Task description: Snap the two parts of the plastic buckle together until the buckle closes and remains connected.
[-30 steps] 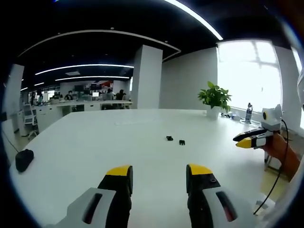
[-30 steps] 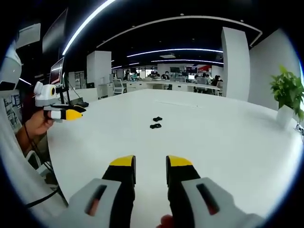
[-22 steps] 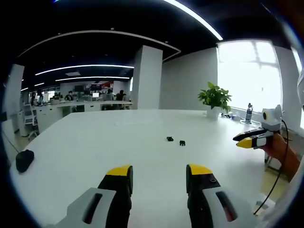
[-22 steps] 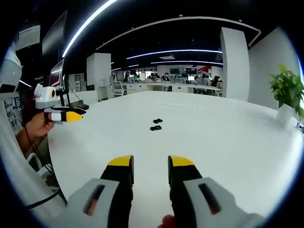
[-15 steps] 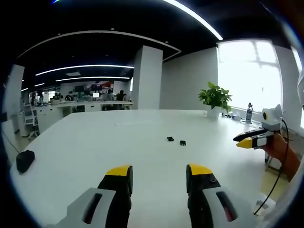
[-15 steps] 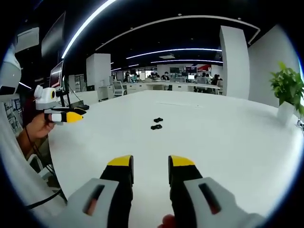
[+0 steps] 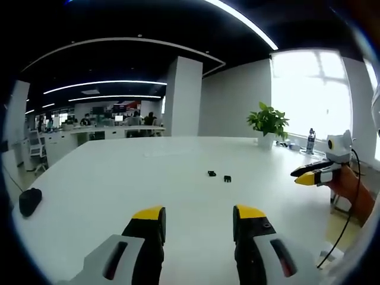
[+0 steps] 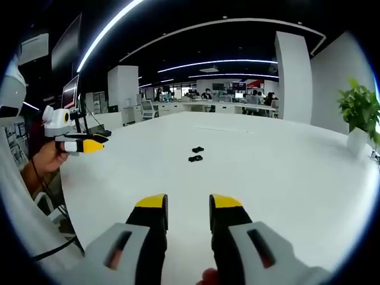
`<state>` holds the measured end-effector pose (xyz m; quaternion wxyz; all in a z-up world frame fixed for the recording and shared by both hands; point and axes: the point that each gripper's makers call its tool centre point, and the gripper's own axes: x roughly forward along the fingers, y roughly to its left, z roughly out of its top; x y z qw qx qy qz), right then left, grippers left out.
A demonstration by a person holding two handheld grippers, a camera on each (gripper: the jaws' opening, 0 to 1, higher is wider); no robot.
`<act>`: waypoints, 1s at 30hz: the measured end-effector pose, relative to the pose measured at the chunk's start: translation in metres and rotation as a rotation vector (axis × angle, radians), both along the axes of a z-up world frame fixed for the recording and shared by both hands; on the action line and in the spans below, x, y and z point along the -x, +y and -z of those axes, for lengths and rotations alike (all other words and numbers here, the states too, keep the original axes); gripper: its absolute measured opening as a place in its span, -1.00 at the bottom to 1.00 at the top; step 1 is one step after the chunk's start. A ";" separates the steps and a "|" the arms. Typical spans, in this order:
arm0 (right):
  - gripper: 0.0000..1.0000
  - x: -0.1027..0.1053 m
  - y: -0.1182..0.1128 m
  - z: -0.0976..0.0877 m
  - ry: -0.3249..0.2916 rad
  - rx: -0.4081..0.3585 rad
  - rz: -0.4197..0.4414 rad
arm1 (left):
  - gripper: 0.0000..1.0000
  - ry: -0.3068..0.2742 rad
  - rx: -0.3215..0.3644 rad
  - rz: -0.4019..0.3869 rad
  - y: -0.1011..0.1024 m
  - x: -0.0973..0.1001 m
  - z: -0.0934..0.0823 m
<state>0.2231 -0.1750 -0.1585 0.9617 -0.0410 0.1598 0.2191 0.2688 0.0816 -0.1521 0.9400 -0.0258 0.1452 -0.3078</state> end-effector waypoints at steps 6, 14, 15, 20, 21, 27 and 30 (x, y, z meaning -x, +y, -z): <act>-0.44 -0.003 0.002 0.001 0.002 -0.004 -0.006 | -0.09 0.002 0.002 0.004 -0.001 -0.002 0.000; -0.44 -0.005 0.001 0.001 0.000 0.002 -0.007 | -0.09 0.003 0.009 0.006 -0.002 -0.005 0.001; -0.44 -0.006 0.001 0.002 0.002 0.002 -0.007 | -0.09 0.003 0.004 0.009 -0.003 -0.005 0.001; -0.44 -0.010 0.002 0.003 0.006 0.000 -0.014 | -0.09 -0.020 0.004 0.017 -0.007 -0.007 -0.008; -0.44 -0.012 0.003 0.004 0.007 -0.004 -0.017 | -0.09 -0.022 0.004 0.019 -0.008 -0.007 -0.009; -0.45 -0.022 0.009 0.004 0.016 0.000 -0.030 | -0.09 -0.034 0.003 0.030 -0.009 -0.009 -0.012; -0.45 -0.026 0.010 0.001 0.009 0.013 -0.036 | -0.09 -0.034 0.006 0.030 -0.008 -0.012 -0.011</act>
